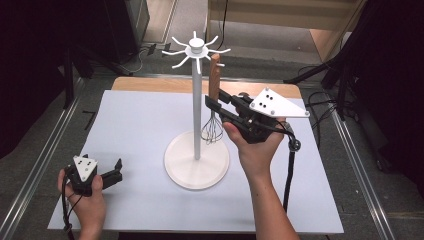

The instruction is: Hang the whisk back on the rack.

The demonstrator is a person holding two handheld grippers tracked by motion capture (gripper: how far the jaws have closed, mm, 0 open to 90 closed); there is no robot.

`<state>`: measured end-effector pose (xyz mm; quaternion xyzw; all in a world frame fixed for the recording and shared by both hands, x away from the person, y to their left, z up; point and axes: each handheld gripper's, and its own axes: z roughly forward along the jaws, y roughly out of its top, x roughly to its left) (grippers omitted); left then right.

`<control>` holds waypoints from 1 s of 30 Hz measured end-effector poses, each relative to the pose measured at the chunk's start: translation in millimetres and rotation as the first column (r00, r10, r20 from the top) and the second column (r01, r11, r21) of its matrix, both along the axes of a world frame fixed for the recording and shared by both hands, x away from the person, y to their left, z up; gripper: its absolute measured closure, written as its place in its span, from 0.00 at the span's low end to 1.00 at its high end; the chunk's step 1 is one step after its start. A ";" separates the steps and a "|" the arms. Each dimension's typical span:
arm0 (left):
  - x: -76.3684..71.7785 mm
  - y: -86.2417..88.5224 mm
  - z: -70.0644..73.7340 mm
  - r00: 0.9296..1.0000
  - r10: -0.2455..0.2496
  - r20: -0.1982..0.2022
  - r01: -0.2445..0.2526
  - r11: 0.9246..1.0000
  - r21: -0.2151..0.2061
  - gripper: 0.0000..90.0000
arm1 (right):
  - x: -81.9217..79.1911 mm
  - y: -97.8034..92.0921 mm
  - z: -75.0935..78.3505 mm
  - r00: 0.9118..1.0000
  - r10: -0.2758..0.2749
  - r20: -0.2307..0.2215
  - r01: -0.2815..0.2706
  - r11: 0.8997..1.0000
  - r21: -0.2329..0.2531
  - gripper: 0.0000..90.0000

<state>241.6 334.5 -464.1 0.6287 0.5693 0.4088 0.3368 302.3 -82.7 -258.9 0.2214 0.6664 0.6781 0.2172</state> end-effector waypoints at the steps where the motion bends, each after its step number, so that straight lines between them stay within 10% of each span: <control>1: 0.0 -0.1 0.0 1.000 0.000 0.000 0.000 1.000 -0.001 0.00 | 0.4 0.1 -0.4 1.000 -0.002 0.002 0.002 1.000 0.000 0.79; 25: -0.2 0.0 0.1 1.000 -0.001 -0.002 0.001 1.000 0.003 0.00 | -0.8 2.0 -6.8 0.999 0.014 0.033 -0.014 1.000 -0.007 0.78; 30: -0.3 0.0 0.2 1.000 -0.001 -0.004 0.001 1.000 0.003 0.00 | -3.7 0.7 -5.8 0.999 0.010 0.041 -0.010 1.000 0.007 0.55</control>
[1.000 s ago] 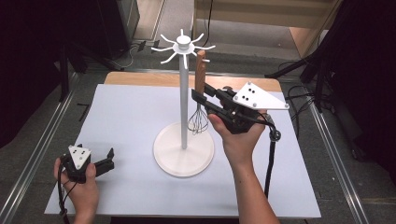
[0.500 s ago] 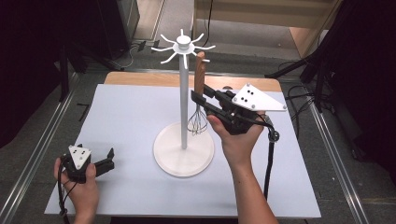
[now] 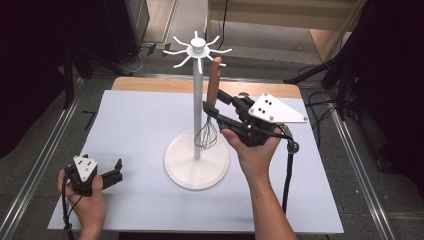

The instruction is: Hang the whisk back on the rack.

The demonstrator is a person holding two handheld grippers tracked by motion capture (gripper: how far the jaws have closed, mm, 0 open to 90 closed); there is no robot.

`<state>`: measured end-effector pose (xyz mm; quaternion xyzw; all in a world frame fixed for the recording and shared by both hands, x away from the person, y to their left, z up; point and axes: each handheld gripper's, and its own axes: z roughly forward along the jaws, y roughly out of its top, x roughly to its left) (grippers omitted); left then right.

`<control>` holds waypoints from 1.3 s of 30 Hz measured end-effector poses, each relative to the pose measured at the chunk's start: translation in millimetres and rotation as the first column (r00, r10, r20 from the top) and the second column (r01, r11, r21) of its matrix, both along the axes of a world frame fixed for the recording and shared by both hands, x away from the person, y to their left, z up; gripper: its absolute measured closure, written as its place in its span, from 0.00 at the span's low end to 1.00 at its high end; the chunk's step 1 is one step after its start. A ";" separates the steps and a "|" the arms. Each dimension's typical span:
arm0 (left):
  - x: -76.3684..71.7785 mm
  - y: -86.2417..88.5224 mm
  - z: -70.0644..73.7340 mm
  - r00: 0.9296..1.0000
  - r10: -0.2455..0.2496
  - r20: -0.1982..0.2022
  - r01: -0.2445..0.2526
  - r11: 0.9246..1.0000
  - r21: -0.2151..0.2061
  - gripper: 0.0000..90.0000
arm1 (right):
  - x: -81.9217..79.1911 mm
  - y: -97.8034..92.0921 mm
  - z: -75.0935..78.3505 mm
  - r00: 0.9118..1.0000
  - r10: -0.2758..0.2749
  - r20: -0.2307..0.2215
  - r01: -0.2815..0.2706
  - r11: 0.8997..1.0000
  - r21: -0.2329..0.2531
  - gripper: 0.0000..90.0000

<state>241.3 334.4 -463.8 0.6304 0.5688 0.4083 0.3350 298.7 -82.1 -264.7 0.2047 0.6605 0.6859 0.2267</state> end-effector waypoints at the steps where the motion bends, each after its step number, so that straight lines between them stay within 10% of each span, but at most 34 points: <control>1: 0.0 0.0 0.0 1.000 0.002 0.001 -0.002 1.000 -0.001 0.00 | -0.8 -0.2 0.6 1.000 -0.003 0.004 0.003 1.000 -0.004 0.51; 17: 0.0 0.2 0.0 1.000 0.002 0.001 -0.002 1.000 -0.004 0.00 | -7.2 -27.7 -20.5 0.992 -0.119 -0.042 0.118 0.993 -0.026 0.05; 39: -0.4 -0.4 -0.1 1.000 0.009 0.006 -0.009 1.000 0.002 0.00 | -1.4 -72.2 -103.1 0.957 -0.266 -0.112 0.259 0.963 -0.079 0.01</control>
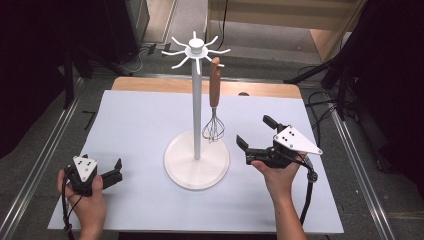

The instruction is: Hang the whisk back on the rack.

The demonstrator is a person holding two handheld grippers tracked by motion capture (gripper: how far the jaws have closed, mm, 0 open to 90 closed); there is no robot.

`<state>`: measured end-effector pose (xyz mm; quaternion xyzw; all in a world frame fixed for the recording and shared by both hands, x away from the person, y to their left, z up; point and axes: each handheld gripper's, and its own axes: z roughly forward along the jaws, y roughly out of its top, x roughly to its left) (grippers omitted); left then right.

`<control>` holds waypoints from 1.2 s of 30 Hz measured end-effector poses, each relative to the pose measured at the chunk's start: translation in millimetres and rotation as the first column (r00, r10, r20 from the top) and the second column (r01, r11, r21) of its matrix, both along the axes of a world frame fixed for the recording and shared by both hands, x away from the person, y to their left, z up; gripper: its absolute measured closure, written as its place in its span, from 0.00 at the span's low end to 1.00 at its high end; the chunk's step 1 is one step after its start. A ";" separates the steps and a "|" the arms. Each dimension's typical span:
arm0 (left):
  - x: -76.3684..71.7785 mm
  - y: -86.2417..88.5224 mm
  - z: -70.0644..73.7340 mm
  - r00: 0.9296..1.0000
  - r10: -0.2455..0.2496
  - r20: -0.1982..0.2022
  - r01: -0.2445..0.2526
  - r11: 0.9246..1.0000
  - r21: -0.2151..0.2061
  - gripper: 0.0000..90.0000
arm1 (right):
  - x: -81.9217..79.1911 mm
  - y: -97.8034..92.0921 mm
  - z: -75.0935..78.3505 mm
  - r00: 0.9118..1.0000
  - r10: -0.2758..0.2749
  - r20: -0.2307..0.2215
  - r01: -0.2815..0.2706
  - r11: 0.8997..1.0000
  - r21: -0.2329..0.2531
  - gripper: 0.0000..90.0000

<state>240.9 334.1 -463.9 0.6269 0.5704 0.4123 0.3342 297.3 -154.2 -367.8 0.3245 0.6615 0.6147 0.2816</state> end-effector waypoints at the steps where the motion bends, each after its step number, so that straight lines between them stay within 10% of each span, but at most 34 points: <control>1: 0.0 -0.1 0.0 1.000 0.000 -0.001 0.000 1.000 0.000 0.00 | 0.7 -2.7 -3.8 1.000 -0.010 -0.005 0.010 1.000 0.001 0.01; 13: -0.3 0.2 0.0 1.000 0.003 0.006 -0.003 1.000 -0.004 0.00 | 3.2 -29.5 -39.3 0.991 -0.112 -0.073 0.111 0.994 -0.014 0.03; 36: -0.9 1.0 0.3 1.000 0.001 0.008 -0.001 1.000 -0.006 0.00 | 3.8 -84.0 -81.3 0.946 -0.293 -0.139 0.289 0.956 -0.047 0.06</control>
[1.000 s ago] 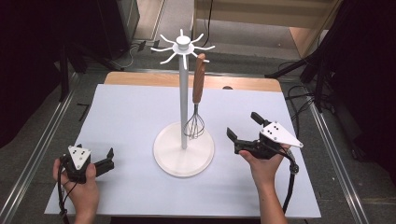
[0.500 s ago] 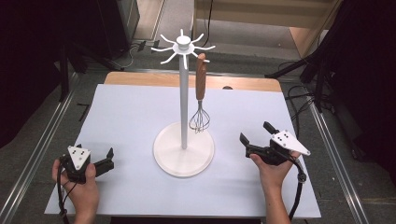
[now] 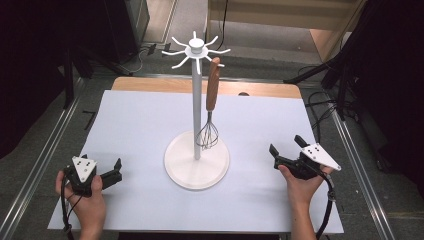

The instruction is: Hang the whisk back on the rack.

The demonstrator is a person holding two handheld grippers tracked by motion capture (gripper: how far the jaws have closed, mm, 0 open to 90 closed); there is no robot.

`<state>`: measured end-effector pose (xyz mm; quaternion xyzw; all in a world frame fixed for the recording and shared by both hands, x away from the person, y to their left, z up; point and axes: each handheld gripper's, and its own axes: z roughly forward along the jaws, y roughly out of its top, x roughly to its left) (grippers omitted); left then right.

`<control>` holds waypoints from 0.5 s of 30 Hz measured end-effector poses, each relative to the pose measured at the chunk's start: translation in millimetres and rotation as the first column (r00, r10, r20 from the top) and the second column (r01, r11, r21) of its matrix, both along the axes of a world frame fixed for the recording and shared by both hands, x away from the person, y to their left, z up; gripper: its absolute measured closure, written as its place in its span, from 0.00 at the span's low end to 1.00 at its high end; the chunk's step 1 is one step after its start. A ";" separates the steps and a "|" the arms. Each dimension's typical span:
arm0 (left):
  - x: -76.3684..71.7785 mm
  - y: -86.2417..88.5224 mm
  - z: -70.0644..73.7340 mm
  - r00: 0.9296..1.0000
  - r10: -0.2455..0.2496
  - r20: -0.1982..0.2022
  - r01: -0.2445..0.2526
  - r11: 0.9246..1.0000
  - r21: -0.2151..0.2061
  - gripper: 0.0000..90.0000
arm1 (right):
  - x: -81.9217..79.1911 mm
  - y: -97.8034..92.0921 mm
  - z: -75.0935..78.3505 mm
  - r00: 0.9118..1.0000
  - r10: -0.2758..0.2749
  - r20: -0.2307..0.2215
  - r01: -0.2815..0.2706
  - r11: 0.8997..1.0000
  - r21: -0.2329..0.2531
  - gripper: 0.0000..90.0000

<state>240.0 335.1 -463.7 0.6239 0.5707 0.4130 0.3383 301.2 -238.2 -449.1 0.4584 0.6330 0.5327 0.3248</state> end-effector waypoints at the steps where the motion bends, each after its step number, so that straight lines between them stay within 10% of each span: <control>1: 0.0 0.0 0.0 1.000 0.000 0.000 0.000 1.000 0.000 0.00 | 0.2 -2.5 -1.7 1.000 -0.008 -0.003 0.008 1.000 0.002 0.06; 15: 0.1 0.3 0.0 1.000 0.001 0.001 -0.001 1.000 -0.003 0.00 | 1.5 -37.8 -22.7 0.990 -0.121 -0.067 0.123 0.992 0.023 0.06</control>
